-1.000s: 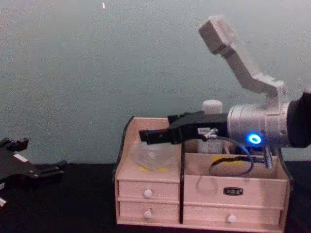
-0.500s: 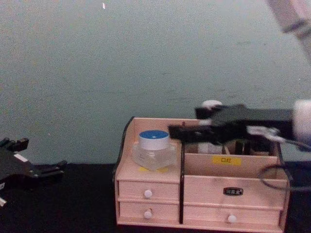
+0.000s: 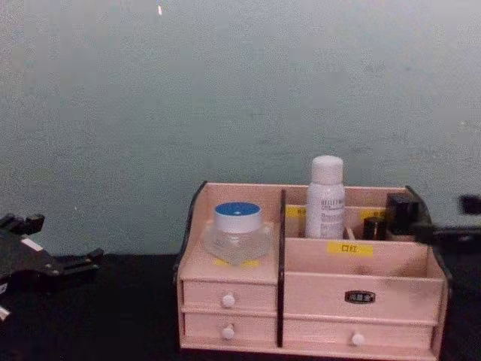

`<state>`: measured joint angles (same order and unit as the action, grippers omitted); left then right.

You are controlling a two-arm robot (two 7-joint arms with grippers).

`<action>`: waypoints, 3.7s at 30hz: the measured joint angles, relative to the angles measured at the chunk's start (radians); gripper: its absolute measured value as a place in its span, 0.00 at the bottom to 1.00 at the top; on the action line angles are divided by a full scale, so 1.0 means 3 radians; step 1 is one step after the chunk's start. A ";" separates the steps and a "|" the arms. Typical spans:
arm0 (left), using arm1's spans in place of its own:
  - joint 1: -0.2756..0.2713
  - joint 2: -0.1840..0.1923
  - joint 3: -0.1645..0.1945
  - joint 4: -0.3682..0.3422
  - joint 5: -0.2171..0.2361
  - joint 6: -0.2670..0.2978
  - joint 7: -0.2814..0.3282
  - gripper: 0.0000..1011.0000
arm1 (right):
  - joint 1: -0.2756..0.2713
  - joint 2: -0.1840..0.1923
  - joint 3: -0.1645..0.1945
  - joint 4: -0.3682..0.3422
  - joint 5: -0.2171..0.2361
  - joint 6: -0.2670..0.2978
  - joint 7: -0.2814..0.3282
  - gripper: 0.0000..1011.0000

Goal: Pick up the facial cleanser and watermelon frost from the table and place them into the tiered storage box.

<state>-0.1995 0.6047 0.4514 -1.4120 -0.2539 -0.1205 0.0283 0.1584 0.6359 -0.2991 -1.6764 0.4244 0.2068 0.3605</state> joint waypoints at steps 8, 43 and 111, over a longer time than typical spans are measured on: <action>0.0000 0.0000 0.0000 0.0000 0.0000 0.0000 0.0000 0.99 | -0.0076 -0.0267 0.0227 0.0116 -0.0530 0.0138 -0.1082 0.99; 0.0000 0.0000 0.0000 0.0000 0.0000 0.0000 0.0000 0.99 | 0.0150 -0.0654 -0.0179 0.0814 -0.1468 0.0103 -0.1670 0.99; 0.0000 0.0000 0.0000 0.0000 0.0000 0.0000 0.0000 0.99 | 0.0146 -0.0648 -0.0182 0.0800 -0.1460 0.0098 -0.1670 0.99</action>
<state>-0.1995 0.6047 0.4514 -1.4120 -0.2539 -0.1205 0.0283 0.2021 0.4415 -0.3537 -1.4363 -0.0136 0.2363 -0.1404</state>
